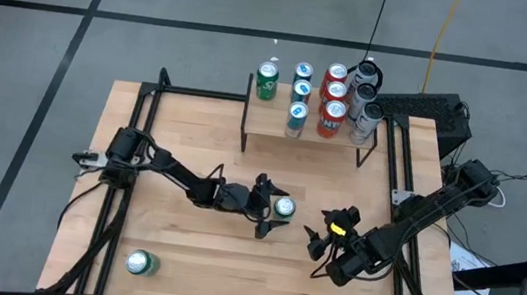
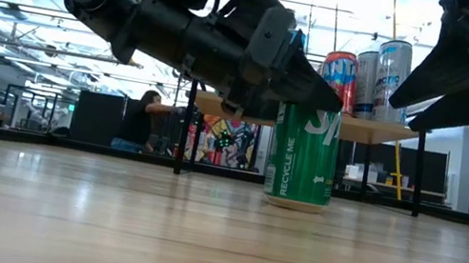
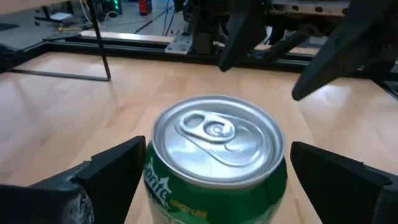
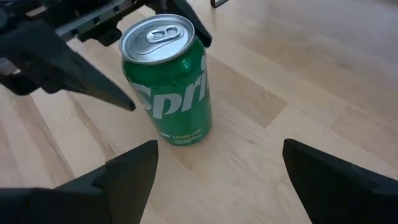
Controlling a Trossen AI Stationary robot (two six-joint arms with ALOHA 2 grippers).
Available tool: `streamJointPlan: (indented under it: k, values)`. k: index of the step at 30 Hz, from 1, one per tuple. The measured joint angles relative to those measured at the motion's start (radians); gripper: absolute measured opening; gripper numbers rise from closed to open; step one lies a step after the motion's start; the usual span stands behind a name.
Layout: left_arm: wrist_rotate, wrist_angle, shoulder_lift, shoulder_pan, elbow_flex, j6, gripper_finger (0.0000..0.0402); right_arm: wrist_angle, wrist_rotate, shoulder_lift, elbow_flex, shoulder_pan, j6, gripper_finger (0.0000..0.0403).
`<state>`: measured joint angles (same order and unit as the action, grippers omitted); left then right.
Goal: Place canned beverage on shelf
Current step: Put the right green soda can on the shelf aligned with the other green soda can
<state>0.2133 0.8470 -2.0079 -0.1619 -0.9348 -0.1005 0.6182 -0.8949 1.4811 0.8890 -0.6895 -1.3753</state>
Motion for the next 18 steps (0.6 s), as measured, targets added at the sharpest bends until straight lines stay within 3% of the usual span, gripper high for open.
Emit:
streamJointPlan:
  k: [5, 14, 18]
  values:
    - [0.024, 0.003, 0.0, 0.002, 0.0, -0.025, 0.0382, -0.001, -0.001, 0.0, 0.0, -0.001, 0.002, 0.0334]
    - [0.006, -0.015, 0.003, 0.007, 0.001, -0.023, 0.0282, -0.001, -0.003, 0.0, 0.0, -0.001, 0.007, 0.0334]
    - [-0.002, -0.127, 0.061, 0.007, 0.001, 0.0, 0.0275, -0.005, -0.003, 0.0, 0.0, -0.001, 0.007, 0.0334]
